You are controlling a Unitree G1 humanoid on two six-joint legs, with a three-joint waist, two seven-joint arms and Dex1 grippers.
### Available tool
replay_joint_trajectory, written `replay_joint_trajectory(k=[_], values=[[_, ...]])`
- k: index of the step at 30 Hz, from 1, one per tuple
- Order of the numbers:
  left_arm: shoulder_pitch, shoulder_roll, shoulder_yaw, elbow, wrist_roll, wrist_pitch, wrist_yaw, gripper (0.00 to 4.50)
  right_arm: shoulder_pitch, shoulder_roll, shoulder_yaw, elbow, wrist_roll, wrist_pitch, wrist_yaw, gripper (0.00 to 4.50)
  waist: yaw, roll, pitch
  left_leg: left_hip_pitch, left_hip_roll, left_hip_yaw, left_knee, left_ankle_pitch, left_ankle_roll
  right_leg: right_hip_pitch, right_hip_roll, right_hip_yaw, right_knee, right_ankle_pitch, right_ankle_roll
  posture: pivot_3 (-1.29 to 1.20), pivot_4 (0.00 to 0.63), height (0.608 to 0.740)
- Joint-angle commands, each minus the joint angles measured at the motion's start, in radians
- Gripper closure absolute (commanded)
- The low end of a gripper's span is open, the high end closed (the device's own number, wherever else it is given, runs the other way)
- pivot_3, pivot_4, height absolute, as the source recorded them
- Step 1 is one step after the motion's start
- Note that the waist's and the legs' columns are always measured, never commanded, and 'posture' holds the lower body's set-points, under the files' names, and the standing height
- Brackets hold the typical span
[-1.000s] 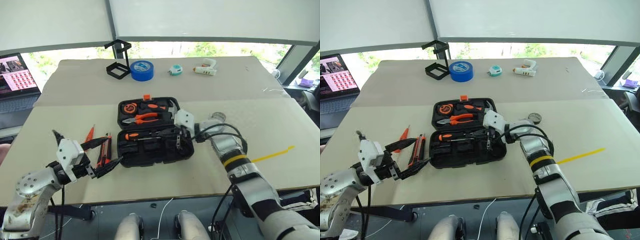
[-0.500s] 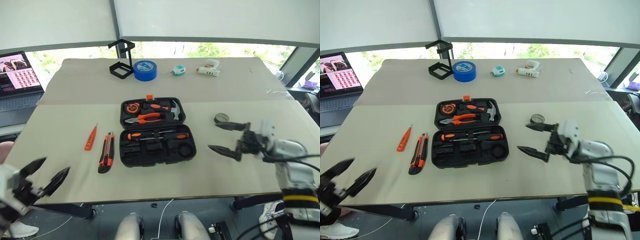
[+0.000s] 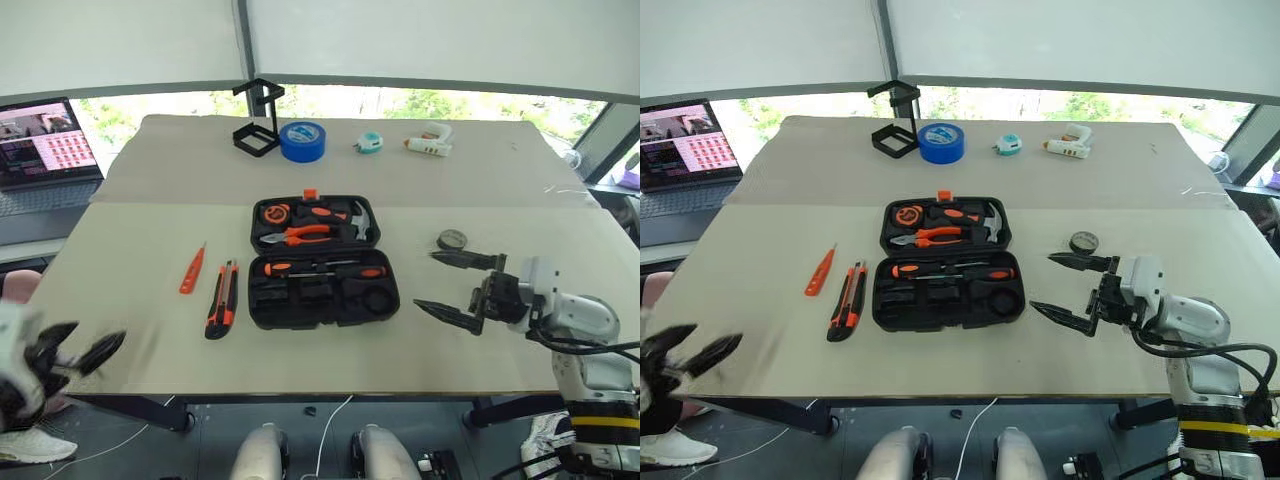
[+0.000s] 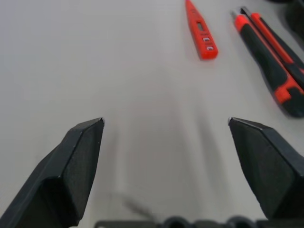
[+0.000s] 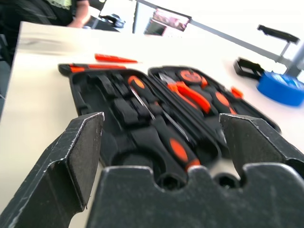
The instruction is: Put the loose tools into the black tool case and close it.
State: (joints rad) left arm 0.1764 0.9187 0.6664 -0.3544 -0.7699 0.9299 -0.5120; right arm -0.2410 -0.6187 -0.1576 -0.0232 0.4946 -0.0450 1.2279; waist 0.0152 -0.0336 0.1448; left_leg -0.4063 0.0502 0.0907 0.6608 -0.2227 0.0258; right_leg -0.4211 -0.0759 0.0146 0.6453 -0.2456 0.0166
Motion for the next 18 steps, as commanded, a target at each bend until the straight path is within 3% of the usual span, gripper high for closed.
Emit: replay_joint_trajectory(k=[1, 4, 8, 18], values=[[-0.165, 0.049, -0.170, 0.116, 0.047, 0.113, 0.051, 0.00, -0.017, 0.009, 0.012, -0.066, 0.022, 0.031, -0.034, 0.01, -0.008, -0.001, 0.000, 0.000, 0.000, 0.000, 0.000, 0.000, 0.000, 0.001, 0.001, 0.001, -0.001, 0.001, 0.001, 0.00, 0.150, 0.740], [-0.309, 0.055, -0.337, 0.249, 0.153, 0.057, 0.034, 0.00, -0.030, 0.025, 0.026, -0.083, 0.025, 0.047, -0.056, 0.01, -0.030, -0.001, 0.001, 0.001, -0.001, 0.000, -0.001, -0.002, 0.000, 0.000, 0.000, 0.003, 0.000, 0.001, 0.002, 0.00, 0.150, 0.740], [-0.477, 0.022, -0.465, 0.430, 0.252, 0.007, 0.025, 0.00, -0.023, 0.042, 0.028, -0.102, 0.020, 0.052, -0.092, 0.01, -0.029, -0.004, 0.003, -0.002, 0.000, -0.001, -0.002, -0.002, -0.002, -0.003, 0.003, 0.001, 0.000, 0.000, 0.001, 0.00, 0.150, 0.740], [-0.635, -0.105, -0.602, 0.618, 0.369, -0.142, -0.102, 0.00, 0.023, 0.061, 0.036, -0.165, 0.021, 0.073, -0.159, 0.01, -0.012, -0.004, 0.003, -0.002, -0.001, 0.000, -0.001, -0.002, -0.002, 0.000, 0.000, 0.000, 0.001, -0.001, 0.002, 0.00, 0.150, 0.740]])
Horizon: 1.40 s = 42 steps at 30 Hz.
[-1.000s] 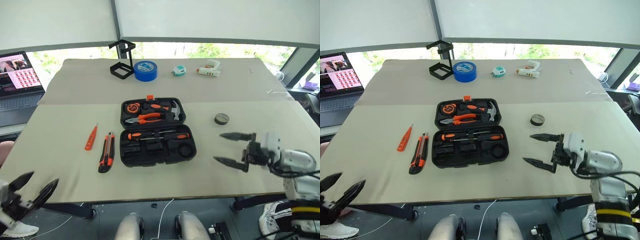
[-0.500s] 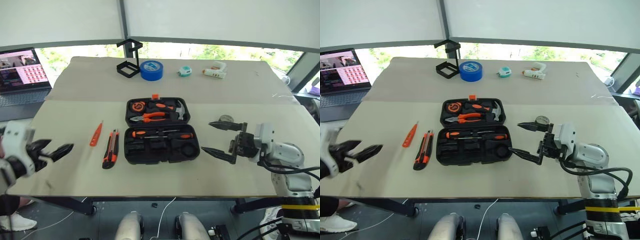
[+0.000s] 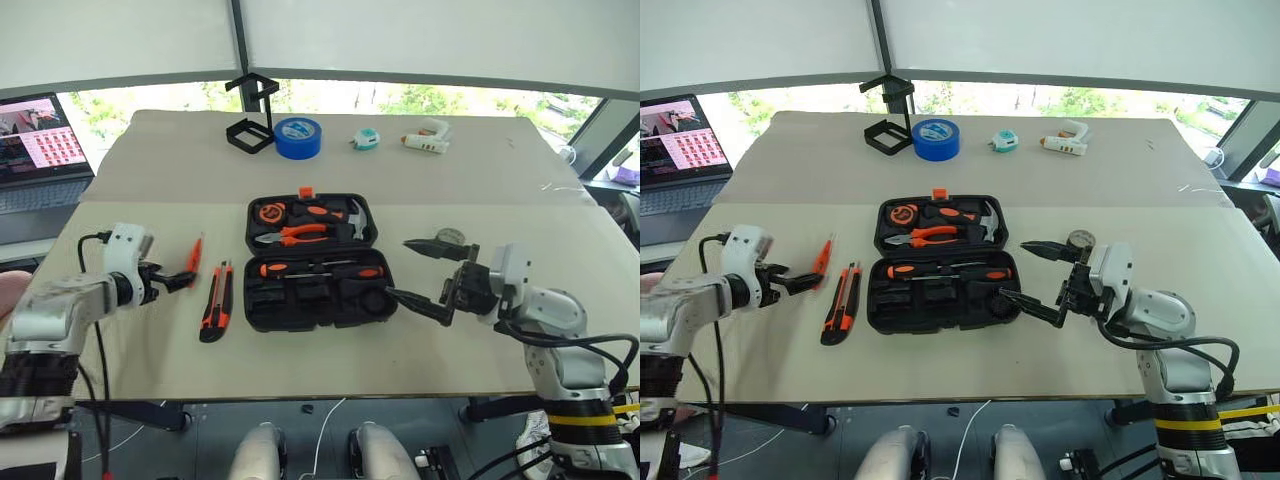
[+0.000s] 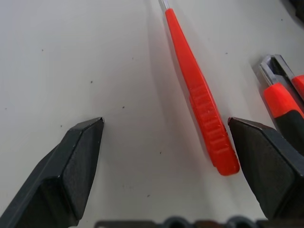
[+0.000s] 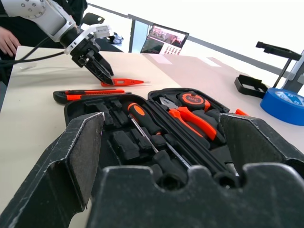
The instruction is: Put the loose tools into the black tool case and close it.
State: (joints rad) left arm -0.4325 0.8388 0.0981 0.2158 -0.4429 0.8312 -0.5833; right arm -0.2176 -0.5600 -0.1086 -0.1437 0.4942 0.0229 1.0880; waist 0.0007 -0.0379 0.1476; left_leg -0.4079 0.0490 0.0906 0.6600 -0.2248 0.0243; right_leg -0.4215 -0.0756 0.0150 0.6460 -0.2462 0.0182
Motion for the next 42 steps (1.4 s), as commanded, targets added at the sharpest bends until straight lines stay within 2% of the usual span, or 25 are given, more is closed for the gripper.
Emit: replay_joint_trajectory(k=[1, 6, 11, 12, 14, 18, 20, 22, 24, 28, 31, 34, 37, 40, 42], values=[[-0.034, -0.032, -0.037, 0.063, 0.053, -0.056, -0.037, 0.00, 0.000, 0.003, -0.012, -0.046, 0.022, 0.006, -0.022, 0.01, 0.006, 0.000, 0.000, 0.001, 0.000, 0.000, 0.000, 0.000, 0.000, 0.000, 0.000, 0.000, 0.000, 0.000, 0.000, 0.00, 0.150, 0.740], [-0.126, -0.107, -0.059, 0.186, 0.118, -0.138, -0.044, 0.00, -0.007, 0.010, 0.006, -0.050, 0.026, 0.015, -0.030, 0.01, 0.020, 0.000, 0.000, 0.001, -0.001, 0.003, 0.000, 0.003, -0.001, 0.002, 0.000, -0.002, 0.001, 0.000, 0.000, 0.00, 0.150, 0.740], [-0.168, -0.154, -0.060, 0.252, 0.163, -0.140, -0.031, 0.00, -0.002, 0.014, 0.007, -0.058, 0.028, 0.023, -0.039, 0.01, 0.024, 0.000, 0.000, 0.001, -0.002, 0.003, 0.001, 0.003, -0.001, 0.003, 0.000, -0.002, 0.001, 0.000, 0.000, 0.00, 0.150, 0.740], [-0.170, -0.158, -0.061, 0.259, 0.170, -0.142, -0.034, 0.43, 0.001, 0.015, 0.006, -0.061, 0.028, 0.024, -0.041, 0.00, 0.024, 0.000, 0.000, 0.001, -0.001, 0.003, 0.001, 0.003, -0.001, 0.003, 0.000, -0.002, 0.002, 0.000, 0.000, 0.00, 0.150, 0.740], [-0.172, -0.164, -0.059, 0.269, 0.181, -0.146, -0.039, 0.70, 0.003, 0.016, 0.005, -0.065, 0.027, 0.027, -0.043, 0.00, 0.023, 0.000, 0.000, 0.001, -0.001, 0.002, 0.001, 0.003, -0.001, 0.003, 0.000, -0.002, 0.002, 0.000, 0.000, 0.00, 0.150, 0.740], [-0.150, -0.155, -0.069, 0.254, 0.196, -0.107, -0.060, 2.16, 0.013, 0.021, 0.005, -0.076, 0.024, 0.029, -0.053, 0.00, 0.021, 0.000, 0.000, 0.001, -0.001, 0.002, 0.001, 0.003, -0.001, 0.003, 0.000, -0.002, 0.002, 0.000, 0.001, 0.00, 0.150, 0.740], [-0.133, -0.145, -0.056, 0.231, 0.196, -0.103, -0.061, 2.75, 0.015, 0.023, 0.004, -0.078, 0.023, 0.029, -0.060, 0.00, 0.018, 0.000, 0.000, 0.001, -0.002, 0.001, 0.001, 0.003, -0.001, 0.003, 0.000, -0.002, 0.002, 0.000, 0.001, 0.00, 0.150, 0.740], [-0.115, -0.134, -0.033, 0.214, 0.190, -0.123, -0.074, 3.50, 0.016, 0.023, 0.005, -0.079, 0.022, 0.028, -0.064, 0.00, 0.014, 0.000, 0.000, 0.001, -0.001, 0.001, 0.001, 0.003, -0.001, 0.002, 0.000, -0.002, 0.002, 0.000, 0.001, 0.00, 0.150, 0.740], [-0.090, -0.123, -0.004, 0.192, 0.178, -0.177, -0.107, 4.01, 0.020, 0.022, 0.005, -0.080, 0.021, 0.026, -0.065, 0.00, 0.010, 0.000, 0.000, 0.001, -0.001, 0.000, 0.001, 0.003, -0.001, 0.002, 0.000, -0.002, 0.002, 0.000, 0.001, 0.00, 0.150, 0.740], [-0.050, -0.107, 0.078, 0.116, 0.103, -0.367, -0.268, 4.01, 0.022, 0.014, -0.002, -0.085, 0.026, 0.029, -0.067, 0.00, 0.008, 0.000, 0.000, 0.000, 0.000, -0.002, 0.001, 0.003, -0.001, 0.001, 0.000, -0.002, 0.002, 0.000, 0.001, 0.00, 0.150, 0.740], [-0.024, -0.049, 0.071, 0.029, 0.060, -0.526, -0.501, 4.01, 0.025, -0.007, -0.023, -0.099, 0.039, 0.041, -0.063, 0.00, 0.009, -0.002, 0.001, -0.002, 0.000, -0.002, 0.001, 0.003, -0.001, 0.000, 0.000, -0.002, 0.002, 0.001, 0.000, 0.00, 0.150, 0.740], [-0.038, 0.014, 0.008, -0.096, 0.031, -0.502, -0.653, 4.01, 0.031, -0.037, -0.046, -0.110, 0.050, 0.052, -0.058, 0.00, 0.009, -0.003, 0.002, -0.004, 0.000, 0.000, 0.001, 0.003, -0.001, -0.001, 0.000, -0.004, 0.001, 0.001, 0.000, 0.00, 0.150, 0.740], [-0.075, 0.022, -0.073, -0.218, 0.023, -0.483, -0.731, 4.01, 0.034, -0.060, -0.061, -0.116, 0.059, 0.060, -0.062, 0.00, 0.016, -0.003, 0.002, -0.004, 0.000, 0.000, 0.001, 0.003, -0.001, 0.000, -0.001, -0.004, 0.000, 0.000, 0.000, 0.00, 0.150, 0.740], [-0.113, 0.020, -0.196, -0.274, 0.114, -0.494, -0.753, 4.01, 0.034, -0.074, -0.062, -0.116, 0.062, 0.068, -0.062, 0.00, 0.012, -0.003, 0.002, -0.004, -0.001, 0.002, 0.002, 0.003, -0.001, 0.001, 0.000, -0.003, 0.000, 0.000, 0.001, 0.00, 0.150, 0.740], [-0.148, -0.004, -0.271, -0.274, 0.180, -0.462, -0.714, 4.01, 0.037, -0.095, -0.054, -0.137, 0.059, 0.082, -0.048, 0.00, 0.009, -0.003, 0.002, -0.004, -0.001, 0.002, 0.002, 0.003, -0.001, 0.000, 0.001, -0.003, 0.000, 0.000, 0.001, 0.00, 0.150, 0.740]])
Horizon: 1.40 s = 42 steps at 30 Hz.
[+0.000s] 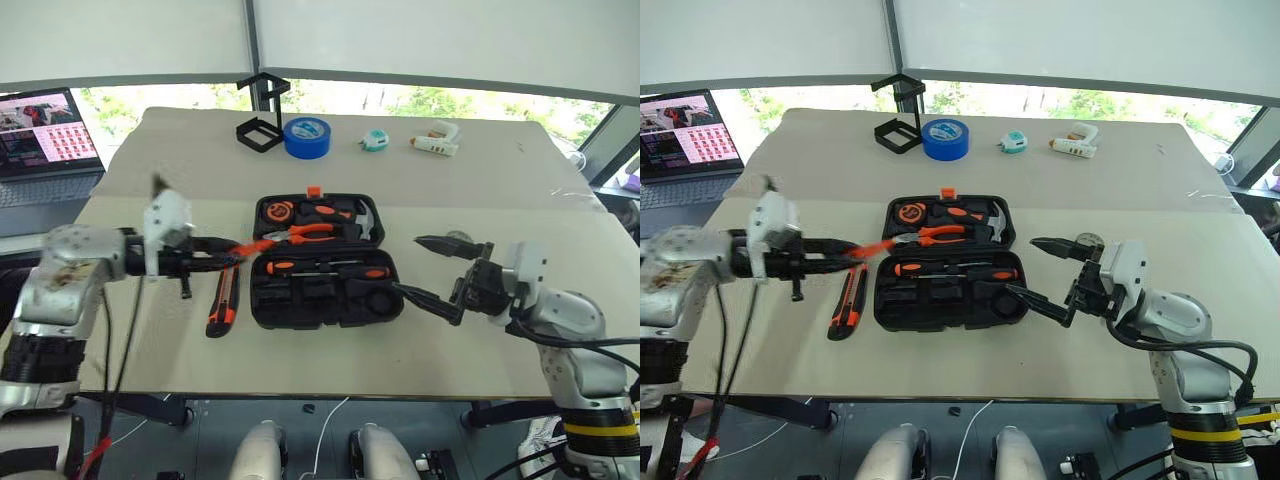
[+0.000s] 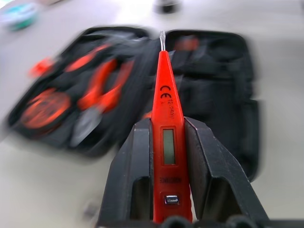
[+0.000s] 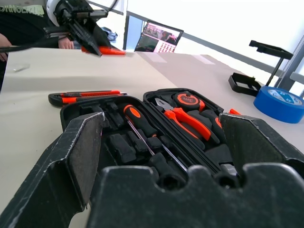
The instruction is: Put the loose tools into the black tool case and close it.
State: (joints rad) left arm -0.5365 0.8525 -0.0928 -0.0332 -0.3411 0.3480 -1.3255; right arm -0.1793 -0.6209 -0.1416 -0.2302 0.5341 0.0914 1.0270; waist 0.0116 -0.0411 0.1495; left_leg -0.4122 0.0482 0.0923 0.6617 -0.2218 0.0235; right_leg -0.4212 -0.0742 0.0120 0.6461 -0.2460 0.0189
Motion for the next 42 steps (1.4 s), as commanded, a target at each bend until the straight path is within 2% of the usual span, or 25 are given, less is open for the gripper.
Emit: replay_joint_trajectory(k=[1, 6, 16, 21, 29, 36, 37, 39, 42], values=[[-0.055, -0.029, -0.102, -0.020, 0.096, 0.038, 0.044, 4.01, -0.001, -0.045, -0.016, -0.065, 0.020, 0.024, 0.020, 0.00, -0.003, 0.000, 0.000, 0.000, 0.000, 0.000, 0.000, 0.000, 0.000, 0.000, 0.001, 0.000, 0.000, 0.000, 0.000, 0.00, 0.150, 0.740], [-0.096, -0.065, -0.197, 0.034, 0.222, 0.012, 0.092, 4.01, -0.002, -0.101, -0.014, -0.124, 0.039, 0.162, -0.028, 0.00, -0.010, 0.000, 0.000, -0.001, 0.002, -0.002, 0.000, 0.000, 0.000, -0.002, 0.003, 0.001, 0.000, 0.000, 0.000, 0.00, 0.150, 0.740], [-0.152, -0.170, -0.229, 0.090, 0.262, 0.101, 0.138, 4.01, 0.010, -0.118, -0.009, -0.114, 0.003, 0.175, -0.037, 0.00, -0.001, 0.000, 0.000, -0.003, 0.001, -0.003, 0.002, 0.000, 0.000, -0.002, 0.003, 0.000, 0.000, 0.000, 0.000, 0.00, 0.150, 0.740], [-0.177, -0.166, -0.275, 0.100, 0.321, 0.129, 0.143, 4.01, 0.031, -0.111, -0.014, -0.109, 0.001, 0.163, -0.026, 0.00, -0.001, 0.000, 0.000, -0.003, 0.001, -0.004, 0.002, 0.000, 0.000, -0.001, 0.003, 0.000, 0.000, 0.000, 0.000, 0.00, 0.150, 0.740], [-0.182, -0.102, -0.352, 0.070, 0.400, 0.156, 0.083, 4.01, 0.045, -0.092, -0.006, -0.104, -0.005, 0.146, -0.029, 0.00, -0.006, 0.000, 0.000, -0.002, 0.001, -0.005, 0.003, 0.000, 0.000, -0.001, 0.003, 0.000, 0.001, 0.000, 0.000, 0.00, 0.150, 0.740], [-0.169, -0.111, -0.339, 0.053, 0.382, 0.222, 0.084, 4.01, 0.044, -0.078, 0.000, -0.107, -0.012, 0.148, -0.036, 0.00, -0.015, 0.000, 0.000, -0.002, 0.002, -0.007, 0.003, 0.000, 0.000, -0.001, 0.005, 0.001, 0.001, 0.000, 0.000, 0.00, 0.150, 0.740], [-0.161, -0.141, -0.306, 0.051, 0.333, 0.246, 0.086, 4.01, 0.041, -0.076, 0.004, -0.107, -0.014, 0.150, -0.038, 0.00, -0.015, 0.000, 0.000, -0.002, 0.002, -0.007, 0.003, 0.000, 0.000, -0.001, 0.005, 0.001, 0.001, 0.000, 0.000, 0.00, 0.150, 0.740], [-0.156, -0.205, -0.220, 0.059, 0.239, 0.301, 0.109, 3.00, 0.038, -0.071, 0.007, -0.108, -0.014, 0.156, -0.042, 0.00, -0.013, 0.000, 0.000, -0.002, 0.002, -0.007, 0.003, 0.000, 0.000, -0.001, 0.004, 0.001, 0.001, 0.000, 0.000, 0.00, 0.150, 0.740], [-0.148, -0.178, -0.186, 0.086, 0.225, 0.159, 0.060, 1.88, 0.042, -0.071, 0.010, -0.114, -0.007, 0.168, -0.040, 0.00, -0.009, 0.000, 0.000, -0.003, 0.001, -0.007, 0.005, 0.000, 0.000, -0.001, 0.004, 0.000, 0.001, 0.000, 0.001, 0.00, 0.150, 0.740]])
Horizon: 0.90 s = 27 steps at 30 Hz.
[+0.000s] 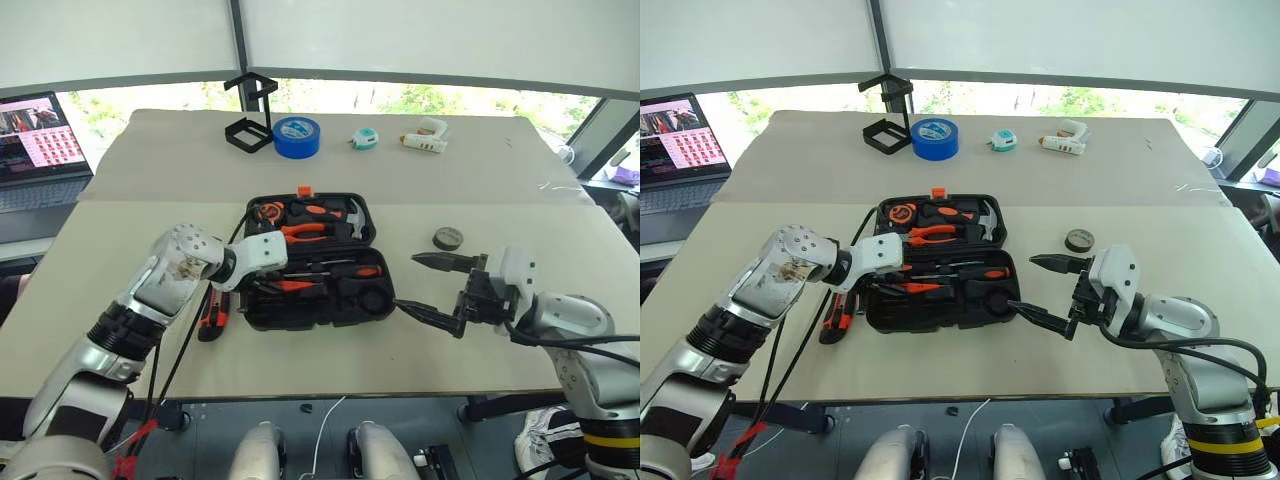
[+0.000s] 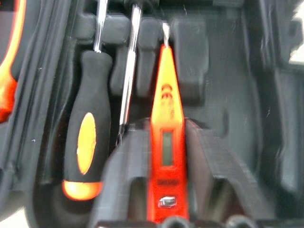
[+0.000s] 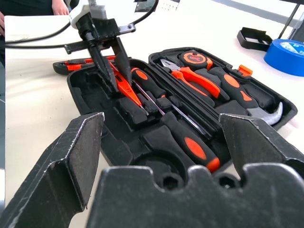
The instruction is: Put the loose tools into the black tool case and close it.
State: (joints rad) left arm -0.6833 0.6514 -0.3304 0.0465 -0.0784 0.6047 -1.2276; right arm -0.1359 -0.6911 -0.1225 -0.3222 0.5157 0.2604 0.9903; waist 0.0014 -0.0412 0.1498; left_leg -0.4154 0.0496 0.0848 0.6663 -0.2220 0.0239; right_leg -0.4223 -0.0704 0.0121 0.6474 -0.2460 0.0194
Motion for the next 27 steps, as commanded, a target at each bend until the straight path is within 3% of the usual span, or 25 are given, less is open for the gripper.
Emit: replay_joint_trajectory(k=[1, 3, 10, 14, 20, 21, 27], values=[[0.001, 0.025, 0.074, 0.009, -0.059, -0.130, -0.050, 1.55, -0.001, -0.001, -0.008, -0.024, 0.013, 0.004, -0.004, 0.00, 0.002, 0.000, 0.000, 0.000, 0.000, 0.000, 0.000, 0.000, 0.000, 0.000, 0.000, 0.000, 0.000, 0.000, 0.000, 0.00, 0.150, 0.740], [-0.002, 0.030, 0.121, 0.010, -0.105, -0.159, -0.067, 0.85, -0.001, -0.002, -0.007, -0.028, 0.019, 0.017, -0.007, 0.00, 0.004, 0.000, 0.000, 0.000, 0.000, 0.000, 0.001, 0.000, 0.000, 0.000, 0.000, 0.000, 0.000, 0.000, 0.000, 0.00, 0.150, 0.740], [-0.005, 0.049, 0.189, 0.059, -0.125, -0.254, -0.058, 0.85, -0.005, -0.002, 0.002, -0.033, 0.027, 0.049, -0.005, 0.00, 0.008, 0.000, 0.000, 0.000, 0.000, 0.000, 0.001, 0.000, 0.000, 0.001, 0.000, 0.000, 0.000, 0.000, 0.000, 0.00, 0.150, 0.740], [0.039, -0.004, 0.191, 0.121, -0.143, -0.324, -0.043, 1.96, -0.027, 0.012, 0.010, -0.024, 0.027, 0.047, -0.014, 0.00, 0.010, 0.000, 0.000, 0.000, 0.000, 0.001, 0.001, 0.000, 0.000, 0.001, -0.001, 0.000, 0.000, 0.000, 0.000, 0.00, 0.150, 0.740], [0.103, -0.026, 0.163, 0.199, -0.074, -0.427, -0.004, 4.30, -0.034, 0.013, 0.001, -0.012, 0.017, 0.038, -0.024, 0.00, 0.009, 0.000, 0.000, 0.000, 0.000, 0.001, 0.002, -0.001, 0.001, 0.000, 0.000, 0.000, 0.000, 0.000, 0.000, 0.00, 0.150, 0.740], [0.105, -0.035, 0.164, 0.210, -0.071, -0.425, 0.011, 4.48, -0.033, 0.013, -0.001, -0.013, 0.018, 0.038, -0.024, 0.00, 0.009, 0.000, 0.000, 0.000, 0.000, 0.001, 0.002, 0.000, 0.001, 0.000, 0.000, 0.000, 0.000, 0.000, 0.000, 0.00, 0.150, 0.740], [0.116, -0.057, 0.154, 0.258, -0.039, -0.459, 0.068, 4.48, -0.012, 0.014, -0.005, -0.034, 0.033, 0.049, -0.026, 0.00, 0.011, 0.000, 0.000, 0.000, 0.000, 0.001, 0.003, -0.001, 0.001, 0.002, -0.001, 0.000, 0.000, 0.001, 0.001, 0.00, 0.150, 0.740]])
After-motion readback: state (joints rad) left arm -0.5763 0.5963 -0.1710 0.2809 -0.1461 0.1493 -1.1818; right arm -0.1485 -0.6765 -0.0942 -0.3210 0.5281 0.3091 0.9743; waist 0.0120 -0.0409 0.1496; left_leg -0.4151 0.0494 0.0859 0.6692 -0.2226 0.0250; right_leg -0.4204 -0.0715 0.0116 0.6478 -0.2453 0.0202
